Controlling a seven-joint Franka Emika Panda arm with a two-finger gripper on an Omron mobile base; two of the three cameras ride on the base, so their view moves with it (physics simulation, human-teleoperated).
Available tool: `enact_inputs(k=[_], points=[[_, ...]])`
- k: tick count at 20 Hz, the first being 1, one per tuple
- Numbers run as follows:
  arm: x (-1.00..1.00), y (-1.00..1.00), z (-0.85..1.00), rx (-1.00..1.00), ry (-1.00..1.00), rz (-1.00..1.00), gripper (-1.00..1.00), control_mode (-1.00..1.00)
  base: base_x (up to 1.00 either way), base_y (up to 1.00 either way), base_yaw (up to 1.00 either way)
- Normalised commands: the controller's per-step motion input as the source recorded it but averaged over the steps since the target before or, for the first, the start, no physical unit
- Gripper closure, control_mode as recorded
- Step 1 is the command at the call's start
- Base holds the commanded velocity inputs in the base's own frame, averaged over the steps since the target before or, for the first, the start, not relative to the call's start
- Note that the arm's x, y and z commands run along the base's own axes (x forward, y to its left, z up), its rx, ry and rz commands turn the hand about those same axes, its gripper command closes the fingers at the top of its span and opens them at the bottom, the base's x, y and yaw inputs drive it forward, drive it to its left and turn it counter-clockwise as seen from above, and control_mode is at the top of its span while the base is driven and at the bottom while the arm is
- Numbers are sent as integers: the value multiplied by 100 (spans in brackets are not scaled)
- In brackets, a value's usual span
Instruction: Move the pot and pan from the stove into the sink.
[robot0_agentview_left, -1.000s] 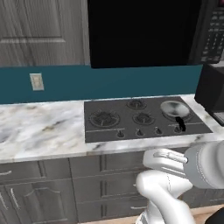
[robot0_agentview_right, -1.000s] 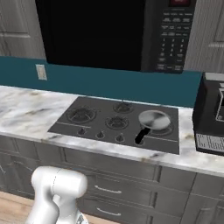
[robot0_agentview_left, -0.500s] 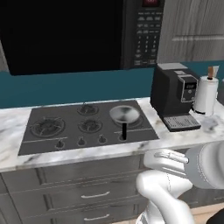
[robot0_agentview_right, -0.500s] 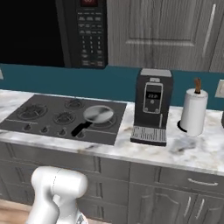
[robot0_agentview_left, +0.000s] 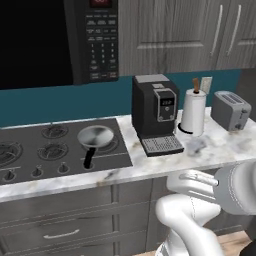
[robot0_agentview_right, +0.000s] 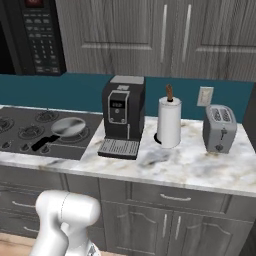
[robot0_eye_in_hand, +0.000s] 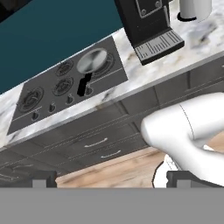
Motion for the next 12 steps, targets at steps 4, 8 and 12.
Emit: enact_inputs(k=[4, 8, 12], points=[[0, 0, 0, 0, 0, 0, -100, 100, 0, -5, -1], [6, 0, 0, 1, 0, 0, -100, -100, 0, 0, 0], [43, 6, 2, 7, 2, 0, -100, -100, 0, 0, 0]])
